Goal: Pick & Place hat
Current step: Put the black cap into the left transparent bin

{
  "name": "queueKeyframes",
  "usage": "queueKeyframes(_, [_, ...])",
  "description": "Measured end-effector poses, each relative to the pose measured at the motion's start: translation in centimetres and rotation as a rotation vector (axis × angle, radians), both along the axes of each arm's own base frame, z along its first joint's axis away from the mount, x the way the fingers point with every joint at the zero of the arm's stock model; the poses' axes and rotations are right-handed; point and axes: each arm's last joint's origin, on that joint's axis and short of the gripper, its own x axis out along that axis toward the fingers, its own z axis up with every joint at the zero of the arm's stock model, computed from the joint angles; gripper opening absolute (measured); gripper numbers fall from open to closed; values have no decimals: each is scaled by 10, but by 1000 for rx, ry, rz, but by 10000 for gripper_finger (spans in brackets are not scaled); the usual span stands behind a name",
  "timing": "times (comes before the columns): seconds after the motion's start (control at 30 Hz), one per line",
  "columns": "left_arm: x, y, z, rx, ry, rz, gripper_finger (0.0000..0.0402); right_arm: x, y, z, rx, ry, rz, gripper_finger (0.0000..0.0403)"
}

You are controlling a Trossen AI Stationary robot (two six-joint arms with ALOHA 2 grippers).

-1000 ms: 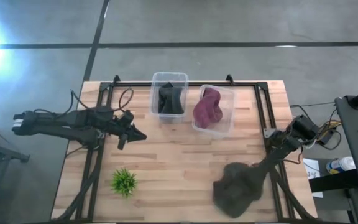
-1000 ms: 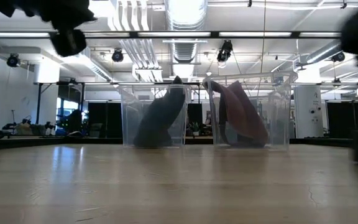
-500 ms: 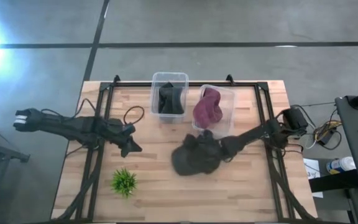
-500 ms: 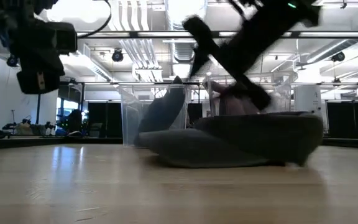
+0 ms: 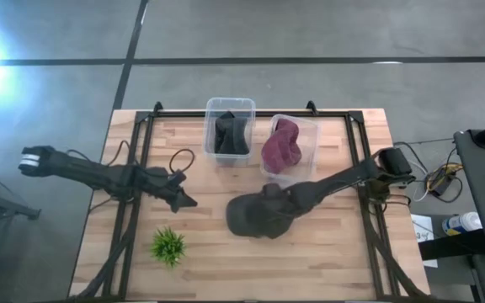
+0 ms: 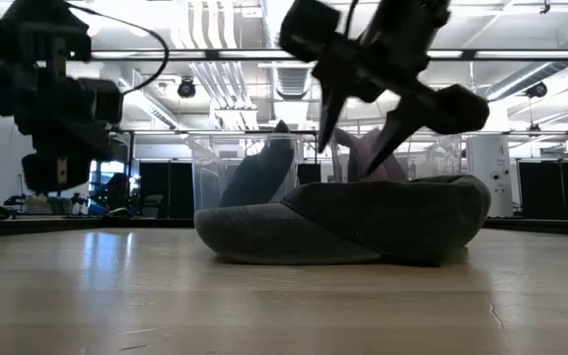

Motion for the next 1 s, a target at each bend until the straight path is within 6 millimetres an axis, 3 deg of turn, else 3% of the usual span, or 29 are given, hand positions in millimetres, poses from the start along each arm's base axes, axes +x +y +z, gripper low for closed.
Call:
queueKeyframes(0.2, [1, 0, -14, -73, 49, 45, 28, 29, 11, -31, 81, 32, -3, 210])
queueKeyframes(0.33, [4, 0, -20, -74, 92, 54, 28, 60, 19, -56, 130, -43, 8, 210])
queueKeyframes(0.53, [9, -1, -22, -83, 85, 54, 39, 103, 20, -66, 125, -177, 43, 210])
queueKeyframes(0.7, [10, -1, -18, -109, 45, 57, 104, 115, 16, -64, 90, -187, 37, 210])
queueKeyframes(0.87, [4, 0, -29, -82, 175, 89, 177, 120, 16, -61, 84, -206, 3, 210])
queueKeyframes(1.0, [3, 1, -32, -74, 206, 113, 200, 120, 16, -62, 81, -215, -27, 210])
